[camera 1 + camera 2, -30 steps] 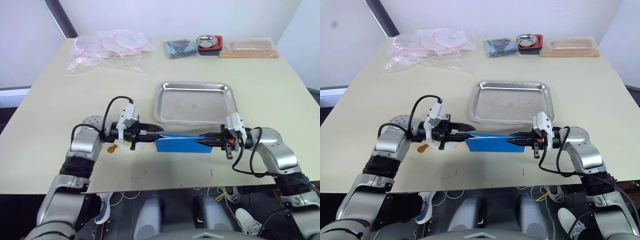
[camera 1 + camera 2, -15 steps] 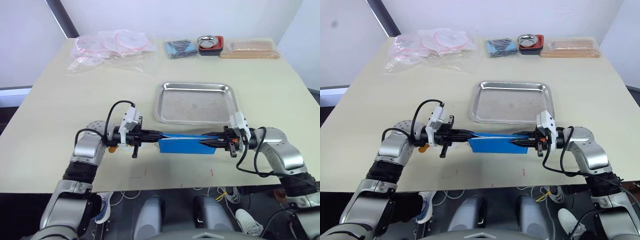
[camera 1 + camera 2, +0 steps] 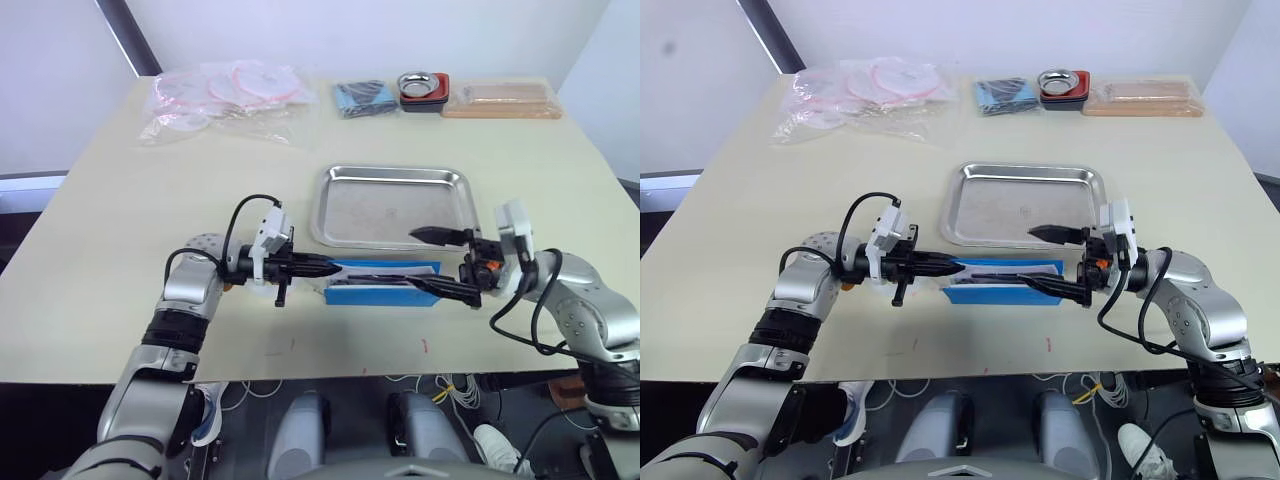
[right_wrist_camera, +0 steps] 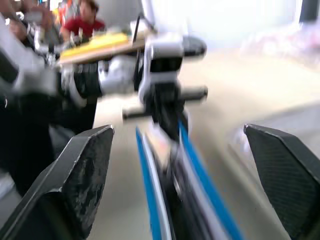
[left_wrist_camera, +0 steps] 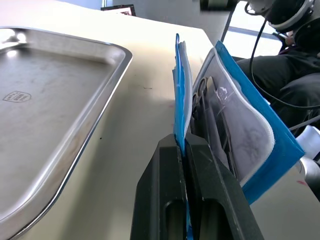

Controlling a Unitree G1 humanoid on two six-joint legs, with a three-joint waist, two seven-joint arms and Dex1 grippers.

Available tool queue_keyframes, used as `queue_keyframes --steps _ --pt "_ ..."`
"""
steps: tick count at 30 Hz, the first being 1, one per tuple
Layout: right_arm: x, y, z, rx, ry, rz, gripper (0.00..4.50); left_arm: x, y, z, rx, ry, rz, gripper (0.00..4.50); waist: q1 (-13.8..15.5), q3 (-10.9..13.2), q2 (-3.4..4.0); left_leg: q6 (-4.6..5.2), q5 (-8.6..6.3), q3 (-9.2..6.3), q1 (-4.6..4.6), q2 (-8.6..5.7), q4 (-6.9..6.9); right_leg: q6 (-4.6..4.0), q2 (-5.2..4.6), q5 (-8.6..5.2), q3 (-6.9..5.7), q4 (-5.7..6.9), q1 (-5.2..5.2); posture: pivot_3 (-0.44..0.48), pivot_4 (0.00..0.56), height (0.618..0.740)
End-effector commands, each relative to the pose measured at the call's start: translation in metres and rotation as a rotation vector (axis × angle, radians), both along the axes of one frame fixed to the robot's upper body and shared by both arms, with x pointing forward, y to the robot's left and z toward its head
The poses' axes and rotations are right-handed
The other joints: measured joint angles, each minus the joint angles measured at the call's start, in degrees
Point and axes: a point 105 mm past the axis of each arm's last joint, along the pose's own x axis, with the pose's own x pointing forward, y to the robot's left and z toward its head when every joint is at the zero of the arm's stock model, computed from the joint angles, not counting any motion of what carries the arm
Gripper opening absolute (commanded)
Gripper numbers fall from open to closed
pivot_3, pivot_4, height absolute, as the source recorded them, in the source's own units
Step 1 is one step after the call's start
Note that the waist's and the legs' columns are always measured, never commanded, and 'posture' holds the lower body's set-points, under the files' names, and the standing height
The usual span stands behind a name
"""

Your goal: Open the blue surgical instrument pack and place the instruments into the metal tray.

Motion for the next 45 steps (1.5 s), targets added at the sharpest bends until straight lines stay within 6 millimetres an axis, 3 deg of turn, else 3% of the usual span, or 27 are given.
queue_keyframes --steps 1,3,6,8,9,12,20,26,34,45 --pt "0.003 -0.001 0.01 0.031 -0.019 -0.032 4.13 -0.004 -0.005 -0.005 0.007 0.018 -0.026 0.0 0.12 0.0 0.0 0.0 0.0 0.0 -0.01 0.0 0.0 0.0 0.0 0.0 0.0 -0.01 0.0 0.0 0.15 0.74" --pt "0.007 -0.004 0.001 -0.001 0.0 -0.056 3.59 -0.005 -0.005 -0.005 0.006 0.021 -0.028 0.0 0.15 0.0 0.0 0.0 0.0 0.0 -0.02 -0.03 0.0 0.01 -0.01 0.0 0.04 -0.05 0.02 0.0 0.15 0.74" --pt "0.01 -0.004 -0.005 -0.031 0.005 -0.072 2.1 -0.006 -0.003 -0.007 0.024 0.02 -0.029 0.0 0.14 0.0 0.0 0.0 0.0 0.0 -0.02 -0.06 0.01 0.01 -0.01 0.0 0.08 -0.07 0.05 0.0 0.15 0.74" --pt "0.009 -0.004 -0.013 -0.072 0.013 -0.058 1.43 -0.005 -0.003 -0.007 0.021 0.02 -0.018 0.0 0.08 0.0 0.0 0.0 0.0 -0.01 -0.02 -0.06 0.01 0.01 0.0 0.0 0.08 -0.06 0.04 0.0 0.15 0.74" --pt "0.008 -0.004 -0.016 -0.086 0.018 -0.051 0.79 -0.004 -0.003 -0.006 0.018 0.019 -0.014 0.0 0.09 0.0 0.0 0.0 0.0 -0.02 -0.01 -0.06 0.0 0.01 0.0 0.0 0.07 -0.05 0.04 0.0 0.15 0.74" --pt "0.001 -0.003 -0.026 -0.13 0.038 -0.011 0.05 -0.005 -0.006 -0.007 0.01 0.022 -0.014 0.0 0.1 0.0 0.0 0.0 0.0 -0.03 -0.01 -0.06 0.01 0.01 0.0 0.0 0.07 -0.05 0.04 0.0 0.15 0.74" --pt "-0.028 -0.004 -0.054 -0.199 0.15 0.082 0.05 -0.004 -0.007 -0.008 0.008 0.04 0.018 0.0 0.19 -0.01 0.0 0.0 0.0 -0.04 -0.01 -0.06 0.01 0.02 0.0 0.0 0.07 -0.06 0.07 0.0 0.15 0.74" --pt "-0.05 -0.012 -0.081 -0.295 0.211 0.094 0.05 0.004 -0.016 -0.02 0.046 0.086 0.053 0.0 0.79 -0.05 0.01 0.0 0.0 -0.07 0.0 -0.07 0.02 0.03 0.0 -0.01 0.05 -0.09 0.11 0.0 0.15 0.74" --pt "-0.064 -0.016 -0.097 -0.326 0.255 0.073 0.05 0.01 -0.016 -0.047 0.18 0.066 0.049 0.0 1.13 -0.1 0.01 0.0 0.0 -0.08 0.04 -0.1 0.04 0.04 0.01 -0.02 0.06 -0.12 0.19 0.0 0.15 0.74" --pt "-0.068 -0.03 -0.121 -0.412 0.279 0.019 0.05 0.015 -0.026 -0.062 0.219 0.127 0.013 0.0 1.21 -0.7 0.35 0.0 0.0 -0.08 0.1 -0.12 0.04 0.16 0.0 -0.11 0.06 -0.13 0.26 0.0 0.15 0.74"
